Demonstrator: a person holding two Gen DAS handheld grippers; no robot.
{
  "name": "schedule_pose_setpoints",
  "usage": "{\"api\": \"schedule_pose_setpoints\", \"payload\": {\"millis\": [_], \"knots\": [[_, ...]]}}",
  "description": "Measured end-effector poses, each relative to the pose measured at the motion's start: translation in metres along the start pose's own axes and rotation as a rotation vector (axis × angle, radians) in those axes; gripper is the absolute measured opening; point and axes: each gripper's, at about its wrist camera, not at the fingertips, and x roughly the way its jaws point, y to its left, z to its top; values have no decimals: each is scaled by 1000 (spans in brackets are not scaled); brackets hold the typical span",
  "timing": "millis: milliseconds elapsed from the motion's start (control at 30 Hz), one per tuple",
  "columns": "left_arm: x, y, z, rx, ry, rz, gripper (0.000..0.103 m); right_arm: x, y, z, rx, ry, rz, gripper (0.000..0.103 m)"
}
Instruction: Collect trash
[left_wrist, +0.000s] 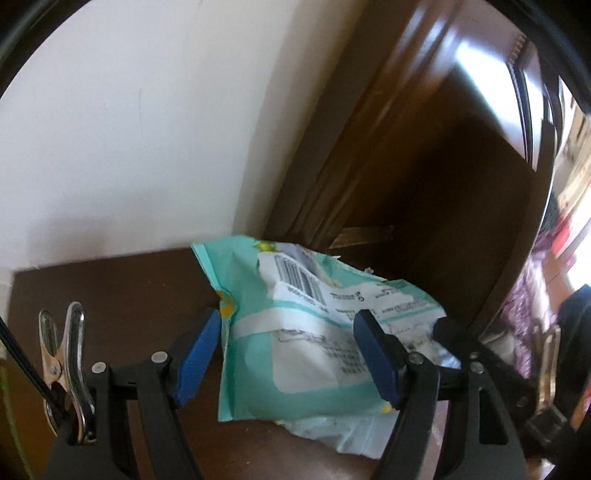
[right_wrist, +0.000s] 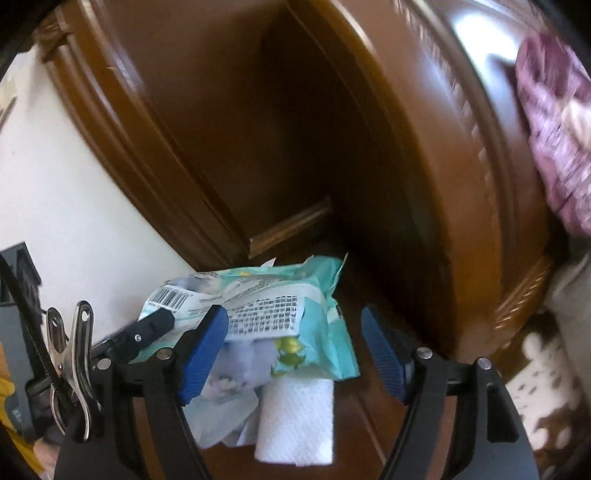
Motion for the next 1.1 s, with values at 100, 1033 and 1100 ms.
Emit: {"api": "schedule_pose_setpoints", "payload": {"millis": [100, 1033, 1100], "knots": [[3, 5, -1, -12, 13, -34, 77, 14, -2, -1, 12, 36, 35, 76], [-111, -29, -45, 215, -159, -53, 69, -78, 34, -30, -75, -115, 121, 68], [-125, -32, -54, 225, -171, -56, 69, -88, 35, -36, -75, -122, 127, 68]]}}
